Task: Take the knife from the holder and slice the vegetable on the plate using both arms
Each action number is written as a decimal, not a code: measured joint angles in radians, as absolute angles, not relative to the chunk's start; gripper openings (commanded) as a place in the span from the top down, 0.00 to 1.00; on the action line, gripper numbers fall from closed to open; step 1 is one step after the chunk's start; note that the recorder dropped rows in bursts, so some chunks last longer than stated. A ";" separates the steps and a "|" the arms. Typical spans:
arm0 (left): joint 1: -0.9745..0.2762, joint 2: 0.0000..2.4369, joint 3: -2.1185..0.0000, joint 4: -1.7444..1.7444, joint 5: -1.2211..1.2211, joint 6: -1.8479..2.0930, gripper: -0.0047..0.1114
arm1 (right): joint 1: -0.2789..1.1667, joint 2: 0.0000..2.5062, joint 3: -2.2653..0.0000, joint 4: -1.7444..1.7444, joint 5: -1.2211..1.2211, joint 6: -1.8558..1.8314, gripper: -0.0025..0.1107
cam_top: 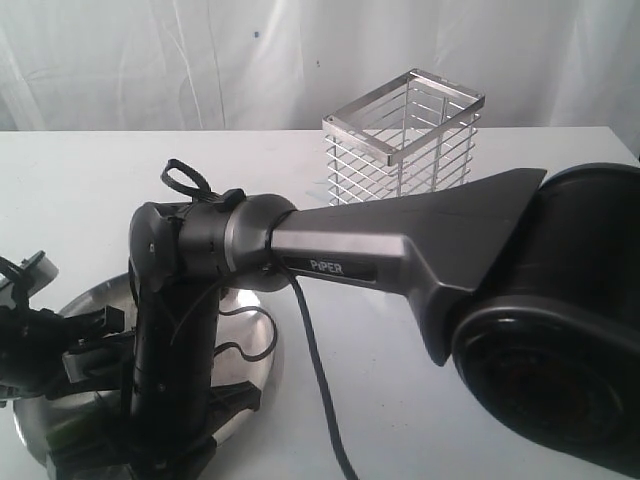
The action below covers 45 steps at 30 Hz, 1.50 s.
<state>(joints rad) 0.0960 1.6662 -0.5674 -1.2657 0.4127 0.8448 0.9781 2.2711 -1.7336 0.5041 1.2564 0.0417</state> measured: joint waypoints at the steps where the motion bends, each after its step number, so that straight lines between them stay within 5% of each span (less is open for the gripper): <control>1: 0.096 1.666 -0.567 -1.262 0.415 0.834 0.96 | 0.978 2.271 -1.734 0.506 1.256 0.042 0.95; 21: 0.098 1.668 -0.834 -0.741 0.767 0.484 0.96 | 0.978 2.271 -1.737 0.504 1.225 0.042 0.95; 45: 0.098 1.610 -0.771 -0.649 0.677 0.441 0.96 | 0.987 2.275 -1.737 0.520 1.223 0.035 0.95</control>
<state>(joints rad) 0.0977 1.6099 -0.7715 -0.6490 0.6774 0.4412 0.9870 2.2750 -1.7375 0.5196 1.2231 0.0355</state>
